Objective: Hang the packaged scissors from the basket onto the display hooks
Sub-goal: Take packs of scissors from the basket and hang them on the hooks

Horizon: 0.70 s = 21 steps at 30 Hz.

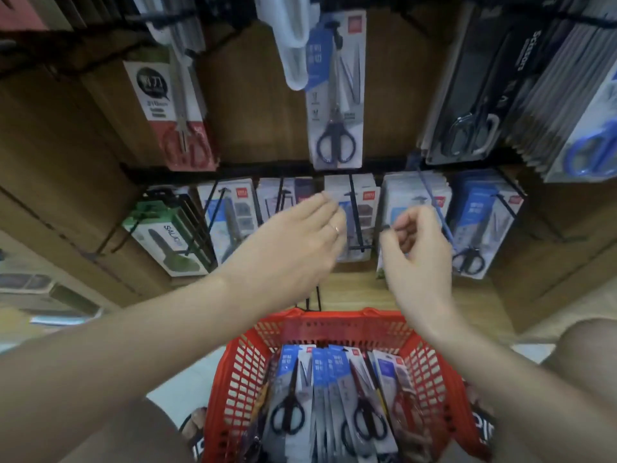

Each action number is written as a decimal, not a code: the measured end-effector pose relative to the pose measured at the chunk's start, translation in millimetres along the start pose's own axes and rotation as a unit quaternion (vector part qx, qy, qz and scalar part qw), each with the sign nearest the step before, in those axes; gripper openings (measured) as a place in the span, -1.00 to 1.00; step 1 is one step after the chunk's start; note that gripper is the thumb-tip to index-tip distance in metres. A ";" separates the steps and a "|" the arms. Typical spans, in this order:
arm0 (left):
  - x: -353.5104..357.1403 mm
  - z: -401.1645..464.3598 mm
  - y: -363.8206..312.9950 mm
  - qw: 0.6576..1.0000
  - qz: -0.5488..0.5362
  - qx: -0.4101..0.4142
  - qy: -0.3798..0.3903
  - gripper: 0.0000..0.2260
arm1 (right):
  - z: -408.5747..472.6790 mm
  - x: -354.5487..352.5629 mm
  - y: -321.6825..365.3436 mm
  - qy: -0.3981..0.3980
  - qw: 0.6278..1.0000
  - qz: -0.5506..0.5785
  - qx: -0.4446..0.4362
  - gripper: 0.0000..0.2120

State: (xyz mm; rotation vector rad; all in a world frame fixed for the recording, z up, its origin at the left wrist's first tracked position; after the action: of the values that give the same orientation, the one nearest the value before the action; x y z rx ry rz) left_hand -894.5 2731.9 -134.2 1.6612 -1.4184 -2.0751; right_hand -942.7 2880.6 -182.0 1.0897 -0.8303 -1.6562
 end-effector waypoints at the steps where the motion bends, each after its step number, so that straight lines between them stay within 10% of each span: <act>1: 3.3 -10.6 -22.0 0.998 -0.036 0.025 -0.042 -0.64 | -16.3 2.7 -21.5 0.009 0.999 -0.013 0.030 -0.79; 4: 39.1 -39.2 -86.1 0.979 -0.195 0.042 -0.025 -0.83 | -64.2 34.1 -100.0 0.155 0.964 -0.121 0.180 -0.87; 6: 78.4 -51.8 -121.2 0.947 -0.299 -0.018 0.111 -0.80 | -104.6 62.8 -150.4 0.325 0.877 -0.204 0.289 -0.87; 10: 164.2 -78.9 -181.7 0.758 -0.498 -0.192 0.375 -0.65 | -161.5 83.6 -209.4 0.464 0.769 -0.256 0.358 -0.55; 14: 202.6 -98.2 -234.0 0.630 -0.570 -0.244 0.468 -0.44 | -198.9 69.5 -247.0 0.445 0.730 -0.287 0.433 -0.34; 21: 229.4 -110.7 -251.7 0.624 -0.549 -0.295 0.472 -0.37 | -210.5 71.9 -257.4 0.447 0.723 -0.308 0.427 -0.58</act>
State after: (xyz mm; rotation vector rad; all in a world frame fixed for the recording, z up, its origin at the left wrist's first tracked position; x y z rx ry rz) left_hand -784.8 2667.9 -469.0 2.7656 0.7389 -1.0455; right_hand -846.2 2886.3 -508.2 2.7636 -0.5494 -0.8653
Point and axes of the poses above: each hand's wrist, its own z-axis towards the middle knuckle, its own x-axis out of the palm, y = z × x, the point moved 6 cm from there along z, towards the middle knuckle, and after that the axes turned 1 degree about y, right-handed, at the moved point
